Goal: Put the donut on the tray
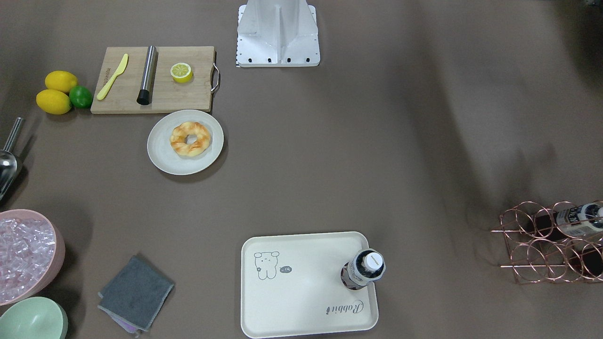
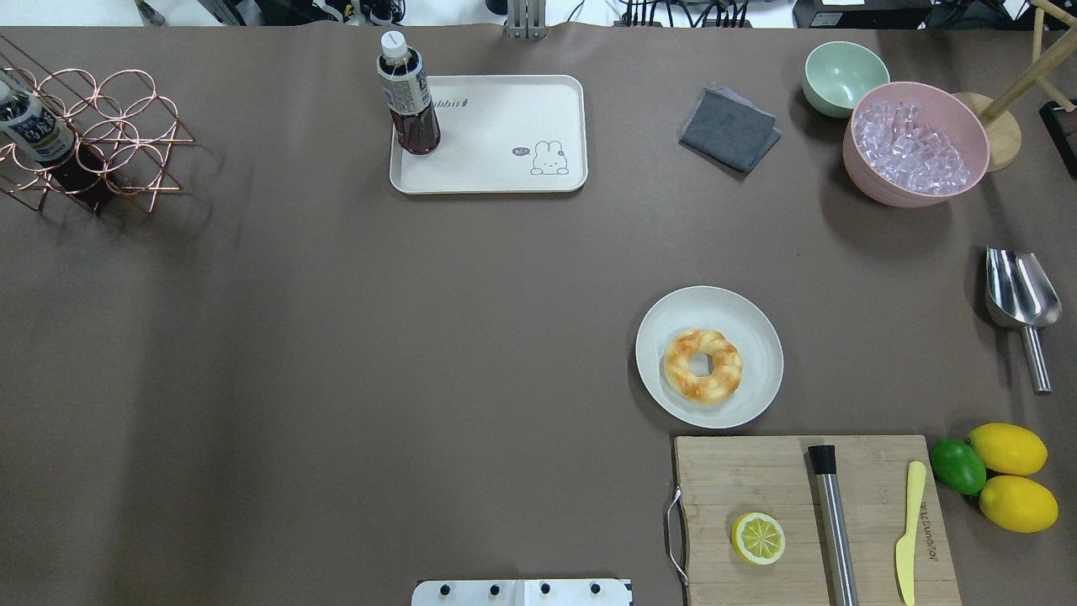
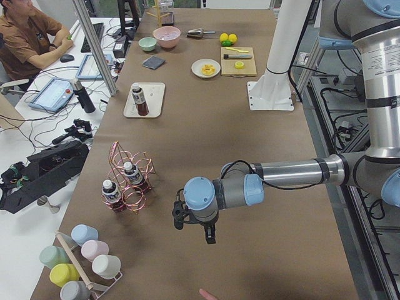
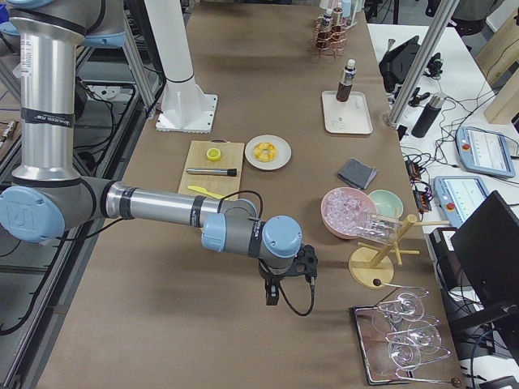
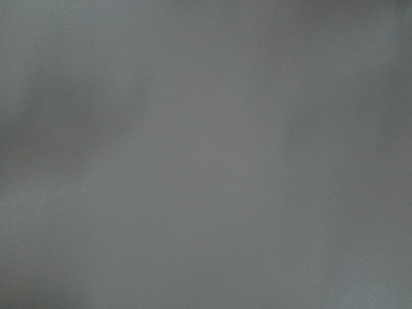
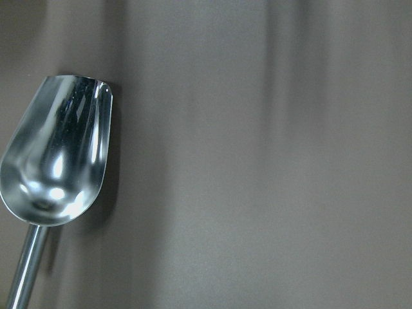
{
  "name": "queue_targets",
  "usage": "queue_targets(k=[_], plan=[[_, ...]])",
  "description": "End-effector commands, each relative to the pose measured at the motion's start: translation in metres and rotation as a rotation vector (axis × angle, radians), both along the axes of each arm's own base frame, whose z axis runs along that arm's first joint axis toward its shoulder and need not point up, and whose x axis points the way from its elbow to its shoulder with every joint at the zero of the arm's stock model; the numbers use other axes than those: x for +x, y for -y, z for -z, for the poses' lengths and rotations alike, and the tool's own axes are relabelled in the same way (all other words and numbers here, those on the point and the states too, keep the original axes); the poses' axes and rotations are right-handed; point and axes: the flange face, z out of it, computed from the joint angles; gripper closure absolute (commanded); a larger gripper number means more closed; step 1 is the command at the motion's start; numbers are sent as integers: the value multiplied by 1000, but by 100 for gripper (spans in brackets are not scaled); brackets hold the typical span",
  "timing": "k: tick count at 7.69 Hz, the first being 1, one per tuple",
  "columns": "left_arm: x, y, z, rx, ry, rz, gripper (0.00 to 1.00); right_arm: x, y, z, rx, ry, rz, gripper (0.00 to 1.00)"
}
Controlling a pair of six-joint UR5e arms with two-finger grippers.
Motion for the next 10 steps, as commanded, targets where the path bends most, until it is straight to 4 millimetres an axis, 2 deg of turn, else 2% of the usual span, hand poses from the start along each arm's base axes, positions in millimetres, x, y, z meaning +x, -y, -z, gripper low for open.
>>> queue_targets(k=[1,10], plan=[[0,0,1,4,-3,0,2,0,0,-1,-2,0,0,0],[1,-3,-10,-24,1,0,2,0,0,0,0,5,-1,0]])
